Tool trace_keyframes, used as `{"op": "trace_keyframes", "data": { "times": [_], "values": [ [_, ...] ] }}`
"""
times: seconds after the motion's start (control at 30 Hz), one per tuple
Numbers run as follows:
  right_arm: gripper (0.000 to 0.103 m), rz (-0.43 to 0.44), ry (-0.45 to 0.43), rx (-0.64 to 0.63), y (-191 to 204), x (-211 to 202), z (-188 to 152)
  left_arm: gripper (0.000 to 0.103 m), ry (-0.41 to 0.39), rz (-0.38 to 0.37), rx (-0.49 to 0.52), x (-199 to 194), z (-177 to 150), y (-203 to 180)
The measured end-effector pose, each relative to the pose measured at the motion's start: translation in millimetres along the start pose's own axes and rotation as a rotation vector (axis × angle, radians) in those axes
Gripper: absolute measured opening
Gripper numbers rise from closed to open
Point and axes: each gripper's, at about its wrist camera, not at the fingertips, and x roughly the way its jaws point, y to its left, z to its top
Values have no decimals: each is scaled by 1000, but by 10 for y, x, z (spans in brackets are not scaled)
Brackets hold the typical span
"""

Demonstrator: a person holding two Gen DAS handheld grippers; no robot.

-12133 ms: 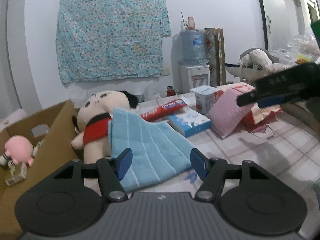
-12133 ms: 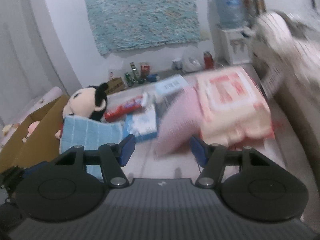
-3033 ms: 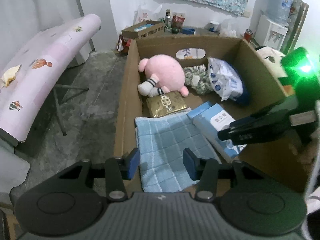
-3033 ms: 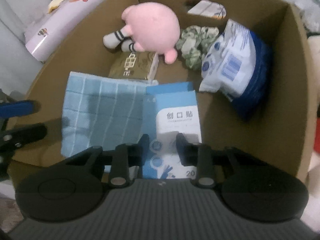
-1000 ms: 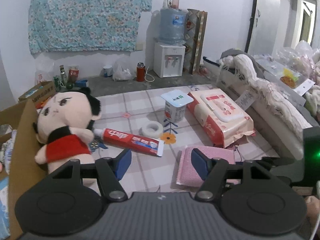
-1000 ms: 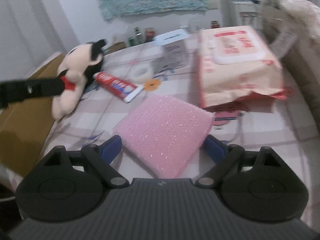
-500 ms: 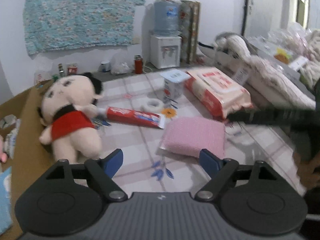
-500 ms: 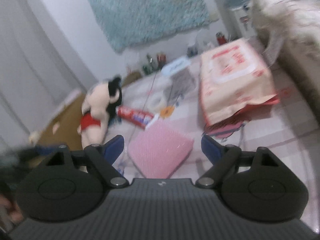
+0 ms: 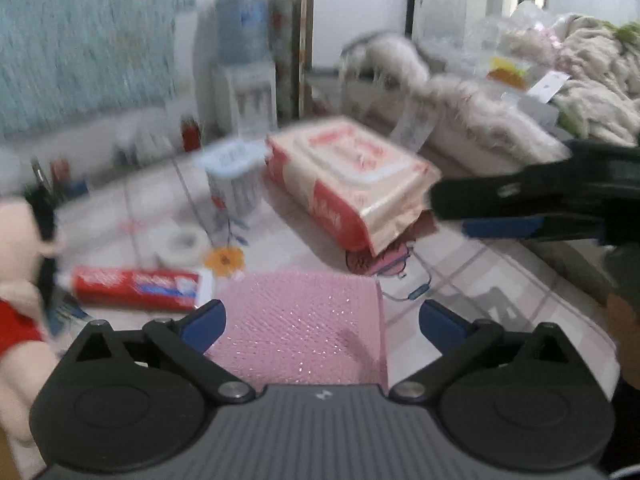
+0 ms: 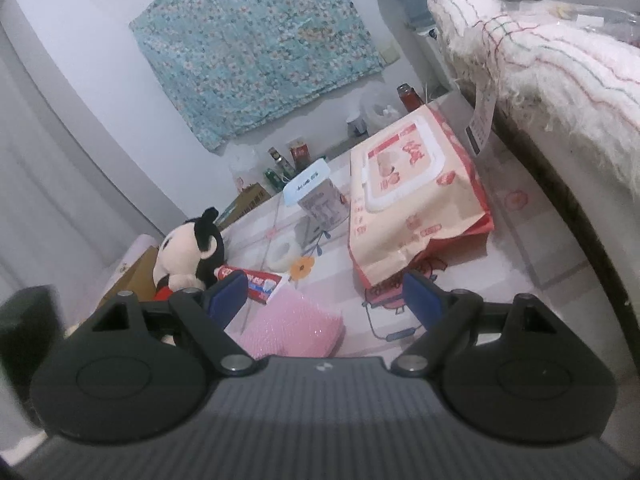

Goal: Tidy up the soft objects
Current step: 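Close the left tool on the pink sponge cloth and lift it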

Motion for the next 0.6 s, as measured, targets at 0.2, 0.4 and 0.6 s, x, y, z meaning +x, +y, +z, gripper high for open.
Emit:
{"op": "trace_keyframes", "data": {
  "times": [0.2,0.4,0.6],
  "values": [
    [85,-7,5,30,-84,-2,23,101,93,56,34,430,-37,33],
    [85,-26,16,16,-81,25,5,38,75,46,-16,398,-100,130],
    [85,-34,29,10,-56,36,-22,73,117,23,-19,344,-35,211]
  ]
}}
